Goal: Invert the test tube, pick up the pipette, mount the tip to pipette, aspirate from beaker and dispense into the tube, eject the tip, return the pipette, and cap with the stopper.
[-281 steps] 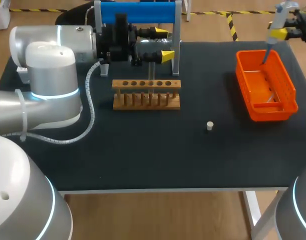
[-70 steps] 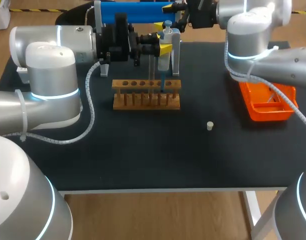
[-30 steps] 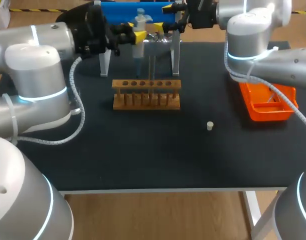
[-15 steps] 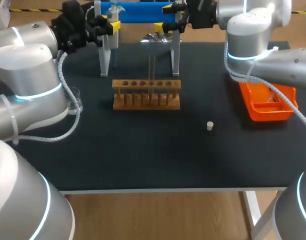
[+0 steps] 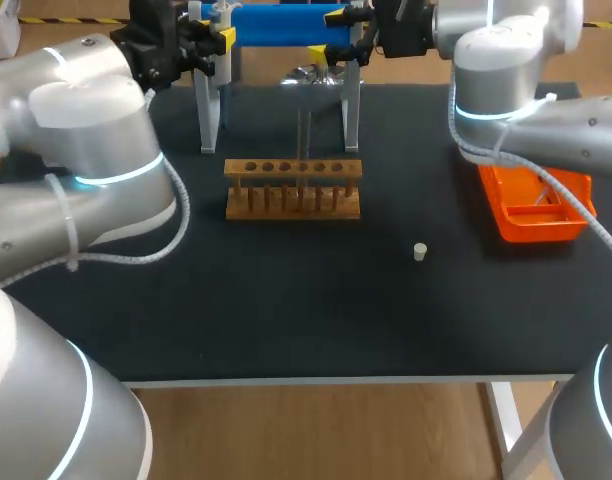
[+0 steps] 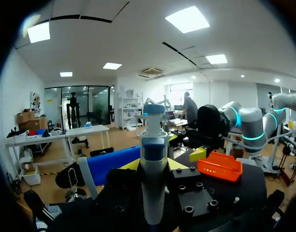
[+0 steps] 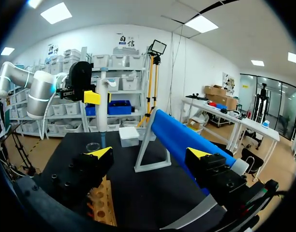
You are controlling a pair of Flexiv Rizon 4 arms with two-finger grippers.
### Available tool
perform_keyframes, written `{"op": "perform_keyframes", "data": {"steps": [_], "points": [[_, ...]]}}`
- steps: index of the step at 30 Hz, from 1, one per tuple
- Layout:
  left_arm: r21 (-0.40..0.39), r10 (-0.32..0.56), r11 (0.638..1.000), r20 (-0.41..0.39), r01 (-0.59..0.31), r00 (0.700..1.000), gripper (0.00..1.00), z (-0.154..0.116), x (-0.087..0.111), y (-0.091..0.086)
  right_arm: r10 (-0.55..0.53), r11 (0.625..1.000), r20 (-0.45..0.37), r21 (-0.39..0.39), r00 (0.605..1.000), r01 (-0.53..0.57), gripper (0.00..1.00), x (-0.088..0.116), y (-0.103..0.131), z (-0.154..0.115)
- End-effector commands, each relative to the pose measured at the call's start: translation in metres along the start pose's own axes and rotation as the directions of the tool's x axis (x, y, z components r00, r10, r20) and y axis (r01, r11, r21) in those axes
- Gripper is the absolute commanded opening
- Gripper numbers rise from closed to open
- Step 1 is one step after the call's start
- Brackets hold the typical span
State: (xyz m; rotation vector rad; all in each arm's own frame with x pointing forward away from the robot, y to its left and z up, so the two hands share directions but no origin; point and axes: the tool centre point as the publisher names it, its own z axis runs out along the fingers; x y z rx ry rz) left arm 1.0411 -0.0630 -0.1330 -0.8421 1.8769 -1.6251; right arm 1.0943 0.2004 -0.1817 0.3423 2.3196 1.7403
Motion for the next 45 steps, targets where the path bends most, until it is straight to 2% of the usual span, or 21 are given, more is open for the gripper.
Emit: {"op": "perform_keyframes", "data": {"steps": [1, 7, 15, 28, 45], "points": [[-0.006, -0.015, 1.0, 0.094, 0.015, 0.995, 0.0, 0.02, -0.004, 0.0, 0.0, 1.0, 0.001, 0.001, 1.0, 0.0, 1.0, 0.0, 0.0, 0.0], [-0.014, -0.044, 0.999, 0.18, 0.048, 0.983, 0.0, 0.03, -0.019, 0.004, 0.0, 1.0, 0.001, 0.001, 1.0, 0.0, 1.0, 0.0, 0.0, 0.0], [-0.041, -0.06, 0.997, 0.251, 0.073, 0.966, 0.0, 0.046, -0.035, 0.008, 0.0, 1.0, 0.001, 0.001, 1.0, 0.0, 1.0, 0.0, 0.0, 0.0], [-0.075, -0.072, 0.992, 0.333, 0.103, 0.94, 0.0, 0.061, -0.056, 0.012, 0.0, 1.0, 0.001, 0.001, 1.0, 0.0, 1.0, 0.0, 0.0, 0.0], [-0.092, -0.113, 0.982, 0.41, 0.164, 0.905, 0.0, 0.07, -0.069, 0.022, 0.0, 1.0, 0.001, 0.001, 1.0, 0.0, 1.0, 0.0, 0.0, 0.0]]}}
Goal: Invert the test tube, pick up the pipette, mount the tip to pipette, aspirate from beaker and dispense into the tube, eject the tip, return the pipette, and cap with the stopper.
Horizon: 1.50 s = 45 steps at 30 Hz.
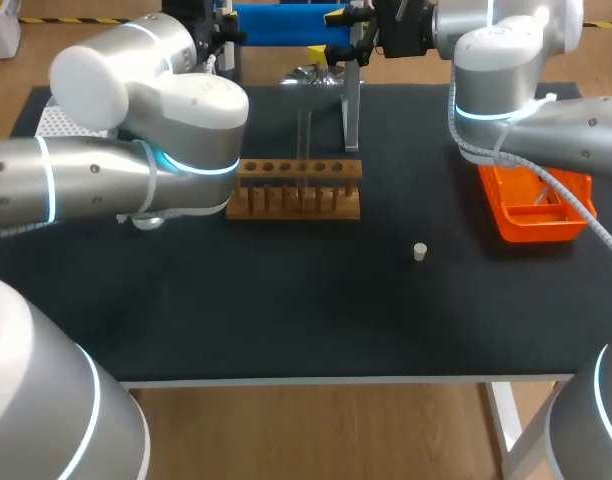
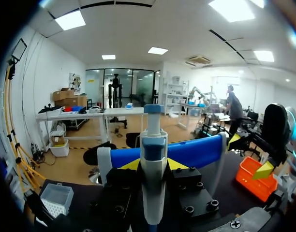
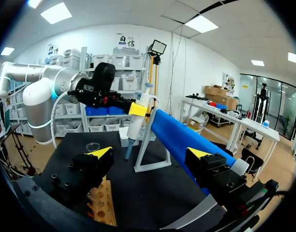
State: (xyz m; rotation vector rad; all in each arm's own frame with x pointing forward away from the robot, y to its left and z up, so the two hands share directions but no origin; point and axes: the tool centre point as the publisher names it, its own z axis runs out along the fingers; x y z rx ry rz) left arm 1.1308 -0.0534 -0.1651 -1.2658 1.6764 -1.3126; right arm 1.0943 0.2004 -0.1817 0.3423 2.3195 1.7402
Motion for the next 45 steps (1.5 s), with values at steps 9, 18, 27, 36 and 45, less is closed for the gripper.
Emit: {"op": "perform_keyframes", "data": {"steps": [9, 18, 27, 36, 45], "points": [[-0.043, -0.013, 0.999, 0.057, 0.015, 0.998, 0.0, 0.016, -0.004, -0.001, 0.0, 1.0, 0.001, 0.001, 1.0, 0.0, 1.0, 0.0, 0.0, 0.0], [-0.084, -0.02, 0.996, 0.111, 0.029, 0.994, 0.0, 0.022, -0.007, 0.0, 0.0, 1.0, 0.001, 0.001, 1.0, 0.0, 1.0, 0.0, 0.0, 0.0], [-0.115, -0.015, 0.993, 0.158, 0.033, 0.987, 0.0, 0.026, -0.007, 0.001, 0.0, 1.0, 0.001, 0.001, 1.0, 0.0, 1.0, 0.0, 0.0, 0.0], [-0.14, -0.021, 0.989, 0.214, 0.052, 0.977, 0.0, 0.029, -0.008, 0.005, 0.0, 1.0, 0.001, 0.001, 1.0, 0.0, 1.0, 0.0, 0.0, 0.0], [-0.174, -0.013, 0.983, 0.235, 0.055, 0.972, 0.0, 0.031, -0.007, 0.01, 0.0, 1.0, 0.001, 0.001, 1.0, 0.0, 1.0, 0.0, 0.0, 0.0]]}}
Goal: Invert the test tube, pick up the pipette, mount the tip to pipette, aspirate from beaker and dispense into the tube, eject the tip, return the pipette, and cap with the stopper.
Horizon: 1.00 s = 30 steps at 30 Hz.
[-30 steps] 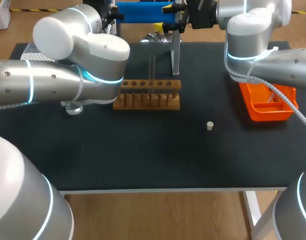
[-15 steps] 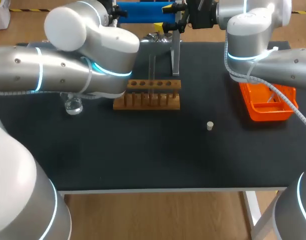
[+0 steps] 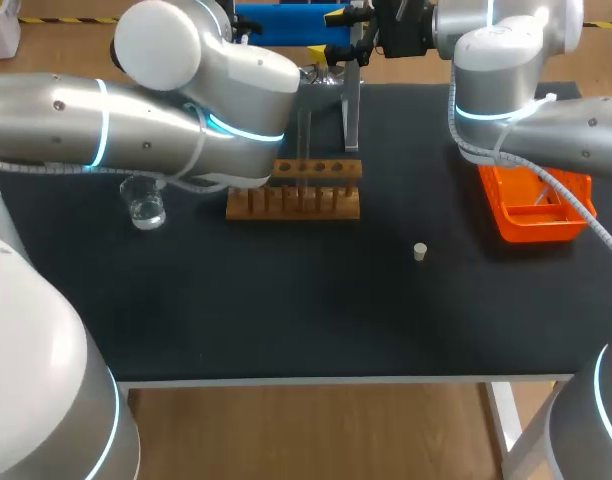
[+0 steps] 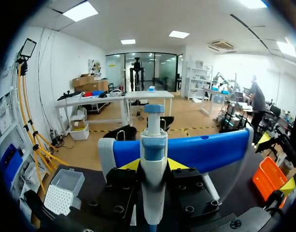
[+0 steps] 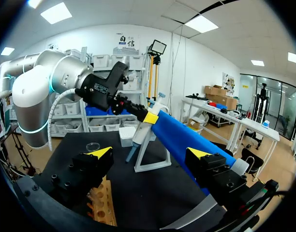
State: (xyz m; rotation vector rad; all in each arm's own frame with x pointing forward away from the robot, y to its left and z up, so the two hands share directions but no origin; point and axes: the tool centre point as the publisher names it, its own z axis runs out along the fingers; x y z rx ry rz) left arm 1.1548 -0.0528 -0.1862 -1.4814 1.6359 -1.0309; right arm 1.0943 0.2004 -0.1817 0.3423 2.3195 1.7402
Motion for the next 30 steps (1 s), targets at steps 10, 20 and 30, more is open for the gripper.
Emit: {"op": "perform_keyframes", "data": {"steps": [10, 20, 30], "points": [[-0.044, -0.002, 0.999, 0.025, 0.003, 1.0, 0.0, 0.0061, 0.0046, 0.0013, 0.0, 1.0, 0.001, 0.001, 1.0, 0.0, 1.0, 0.0002, 0.0001, -0.0002], [-0.063, -0.009, 0.998, 0.024, 0.01, 1.0, 0.0, 0.009, 0.0045, 0.0051, 0.0, 1.0, 0.001, 0.001, 1.0, 0.0, 1.0, 0.0002, 0.0001, -0.0002], [-0.047, -0.007, 0.999, 0.029, 0.008, 1.0, 0.0, 0.0098, 0.0019, -0.0009, 0.0, 1.0, 0.001, 0.001, 1.0, 0.0, 1.0, 0.0002, 0.0001, -0.0002]]}}
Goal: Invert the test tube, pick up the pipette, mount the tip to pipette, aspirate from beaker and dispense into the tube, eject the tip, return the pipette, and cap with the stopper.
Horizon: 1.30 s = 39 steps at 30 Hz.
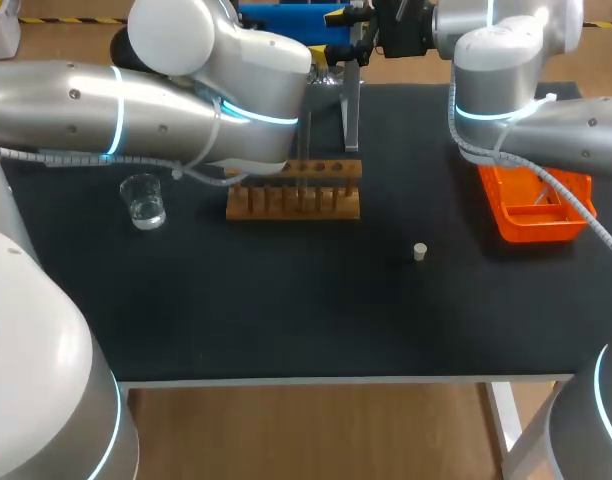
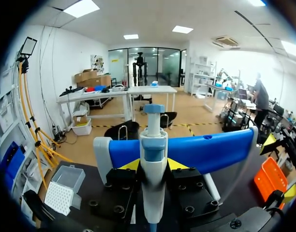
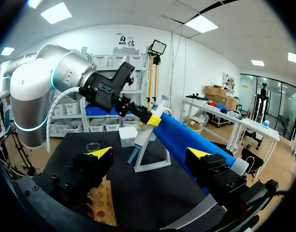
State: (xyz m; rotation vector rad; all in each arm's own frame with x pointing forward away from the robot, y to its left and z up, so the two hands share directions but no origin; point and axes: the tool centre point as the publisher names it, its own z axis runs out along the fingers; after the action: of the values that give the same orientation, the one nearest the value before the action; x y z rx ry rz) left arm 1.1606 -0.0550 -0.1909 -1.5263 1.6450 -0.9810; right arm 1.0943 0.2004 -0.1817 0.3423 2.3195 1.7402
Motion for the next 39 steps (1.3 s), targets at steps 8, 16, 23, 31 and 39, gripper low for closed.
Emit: {"op": "perform_keyframes", "data": {"steps": [8, 16, 23, 31, 39], "points": [[-0.011, 0.002, 1.0, 0.009, -0.002, 1.0, 0.0, 0.005, -0.002, -0.004, 0.0, 1.0, 0.001, 0.001, 1.0, 0.0, 1.0, 0.0, 0.0, 0.0], [-0.032, 0.006, 0.999, 0.008, -0.005, 1.0, 0.0, 0.01, -0.003, -0.002, 0.0, 1.0, 0.001, 0.001, 1.0, 0.0, 1.0, 0.0, 0.0, 0.0], [-0.054, -0.004, 0.999, 0.0, 0.004, 1.0, 0.0, 0.014, -0.004, 0.002, 0.0, 1.0, 0.001, 0.001, 1.0, 0.0, 1.0, 0.0, 0.0, 0.0], [-0.068, -0.015, 0.998, -0.008, 0.015, 1.0, 0.15, 0.016, -0.004, 0.004, 0.0, 1.0, 0.001, 0.001, 1.0, 0.0, 1.0, 0.0, 0.0, 0.0], [-0.066, -0.025, 0.998, -0.03, 0.023, 0.999, 1.0, 0.016, -0.003, 0.006, 0.0, 1.0, 0.001, 0.001, 1.0, 0.0, 1.0, 0.0, 0.0, 0.0]]}}
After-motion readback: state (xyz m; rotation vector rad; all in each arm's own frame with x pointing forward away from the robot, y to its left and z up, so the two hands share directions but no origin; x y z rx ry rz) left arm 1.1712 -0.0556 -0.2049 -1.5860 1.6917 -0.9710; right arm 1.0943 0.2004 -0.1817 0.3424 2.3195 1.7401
